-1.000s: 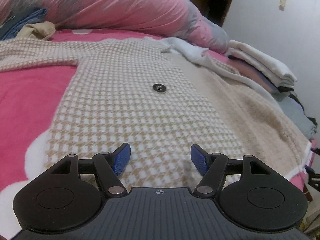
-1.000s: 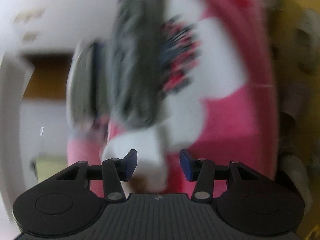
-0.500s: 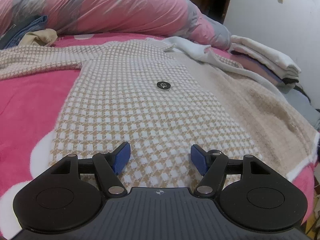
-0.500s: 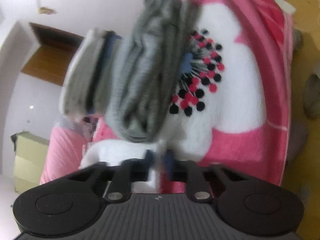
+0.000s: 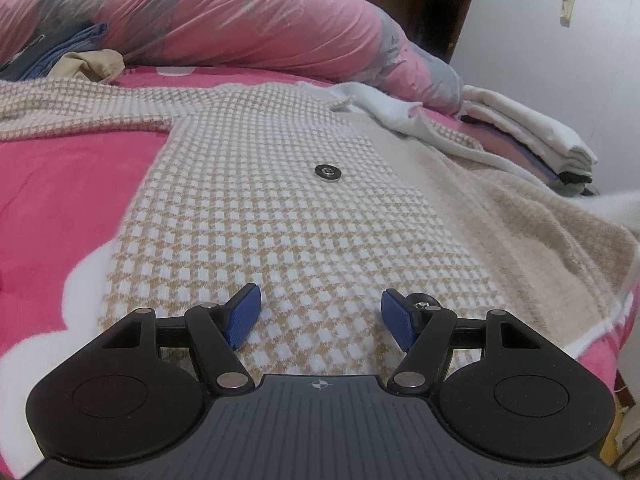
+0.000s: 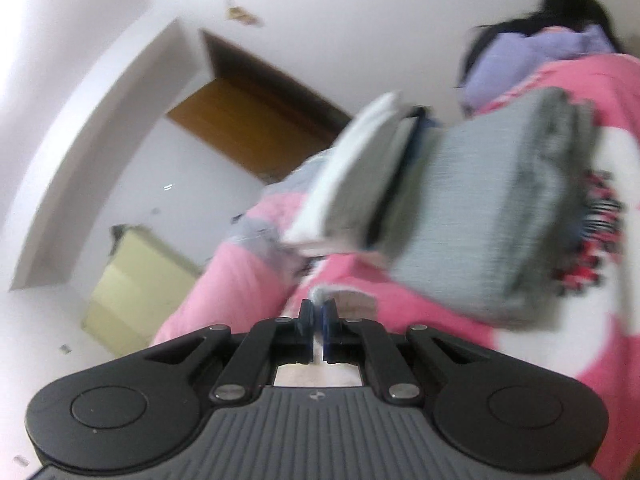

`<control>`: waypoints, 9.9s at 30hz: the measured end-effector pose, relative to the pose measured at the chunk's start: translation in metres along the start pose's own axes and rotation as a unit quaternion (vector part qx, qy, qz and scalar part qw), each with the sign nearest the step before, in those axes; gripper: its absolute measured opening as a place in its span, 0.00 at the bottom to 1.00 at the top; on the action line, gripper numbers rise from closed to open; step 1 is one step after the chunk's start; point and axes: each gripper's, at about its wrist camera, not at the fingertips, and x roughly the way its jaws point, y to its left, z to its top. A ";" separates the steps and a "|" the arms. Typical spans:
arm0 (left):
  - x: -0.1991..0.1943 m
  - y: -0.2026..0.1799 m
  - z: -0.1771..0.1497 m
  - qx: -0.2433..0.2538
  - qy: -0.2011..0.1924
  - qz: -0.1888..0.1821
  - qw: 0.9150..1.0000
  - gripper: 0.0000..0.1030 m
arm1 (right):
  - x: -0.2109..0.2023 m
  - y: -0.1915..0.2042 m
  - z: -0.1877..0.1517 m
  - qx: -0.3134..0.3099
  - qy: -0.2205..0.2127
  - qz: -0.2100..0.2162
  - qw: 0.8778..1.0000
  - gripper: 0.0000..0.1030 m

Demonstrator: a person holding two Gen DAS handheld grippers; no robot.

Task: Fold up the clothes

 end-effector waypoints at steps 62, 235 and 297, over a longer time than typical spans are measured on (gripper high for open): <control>0.000 0.004 0.011 -0.112 0.032 -0.047 0.992 0.01 | -0.008 -0.035 -0.096 0.053 0.227 0.003 0.972 0.12; 0.004 -0.023 -0.001 -0.042 0.058 -0.100 0.992 0.44 | 0.226 -0.025 0.200 0.128 0.020 0.119 0.984 0.17; 0.006 -0.008 0.002 -0.057 0.064 -0.125 0.988 0.45 | 0.093 -0.043 -0.046 -0.089 0.393 0.031 0.915 0.34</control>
